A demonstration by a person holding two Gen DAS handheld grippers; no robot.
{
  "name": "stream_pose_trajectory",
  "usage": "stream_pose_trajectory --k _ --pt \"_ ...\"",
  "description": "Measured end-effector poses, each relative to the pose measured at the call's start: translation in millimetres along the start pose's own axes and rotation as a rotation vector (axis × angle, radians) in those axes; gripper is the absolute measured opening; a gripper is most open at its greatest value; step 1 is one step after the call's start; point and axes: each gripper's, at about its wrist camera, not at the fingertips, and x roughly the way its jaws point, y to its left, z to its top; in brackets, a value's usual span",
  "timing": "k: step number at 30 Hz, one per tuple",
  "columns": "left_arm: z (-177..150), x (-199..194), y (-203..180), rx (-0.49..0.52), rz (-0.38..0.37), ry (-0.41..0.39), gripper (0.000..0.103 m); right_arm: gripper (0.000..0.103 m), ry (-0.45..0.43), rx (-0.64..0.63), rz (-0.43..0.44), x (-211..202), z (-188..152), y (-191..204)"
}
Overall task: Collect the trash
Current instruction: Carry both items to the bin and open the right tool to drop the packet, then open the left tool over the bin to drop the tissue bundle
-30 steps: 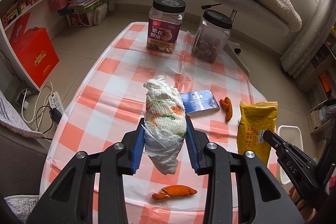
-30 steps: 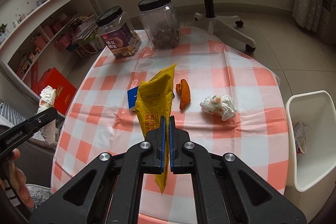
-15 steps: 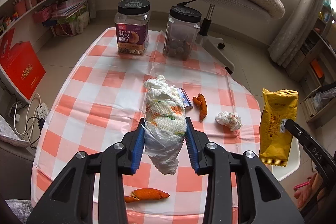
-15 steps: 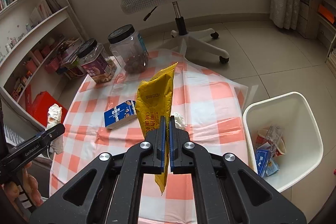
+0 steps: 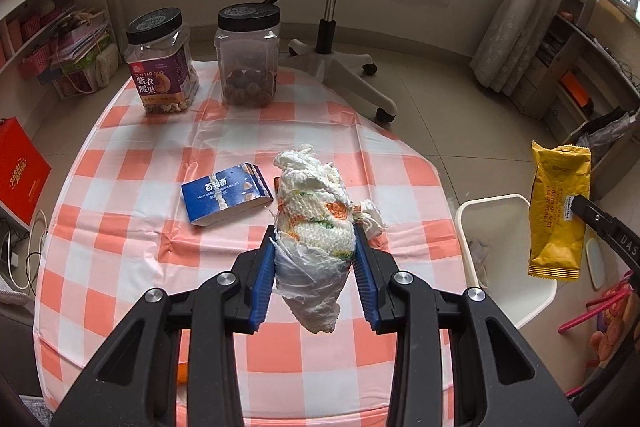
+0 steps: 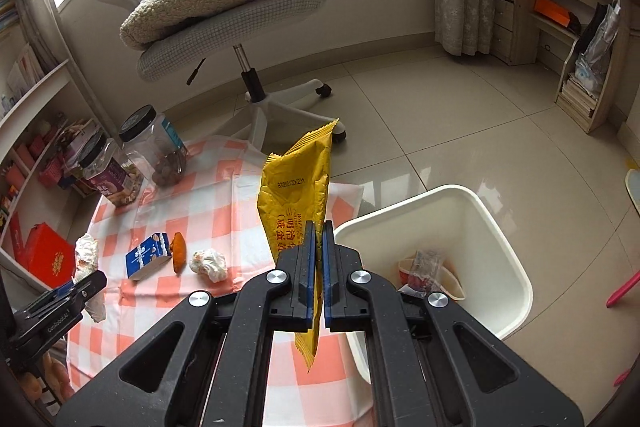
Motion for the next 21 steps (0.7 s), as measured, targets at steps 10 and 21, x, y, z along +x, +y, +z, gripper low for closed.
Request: stream_pose_trajectory --k 10,21 --pt "-2.1 6.0 -81.4 0.111 -0.069 -0.008 0.036 0.037 -0.032 0.093 -0.107 -13.9 11.6 -65.7" --pt "-18.1 32.0 -173.8 0.194 -0.192 0.037 0.036 0.081 -0.159 0.179 -0.234 -46.4 18.8 -127.4"
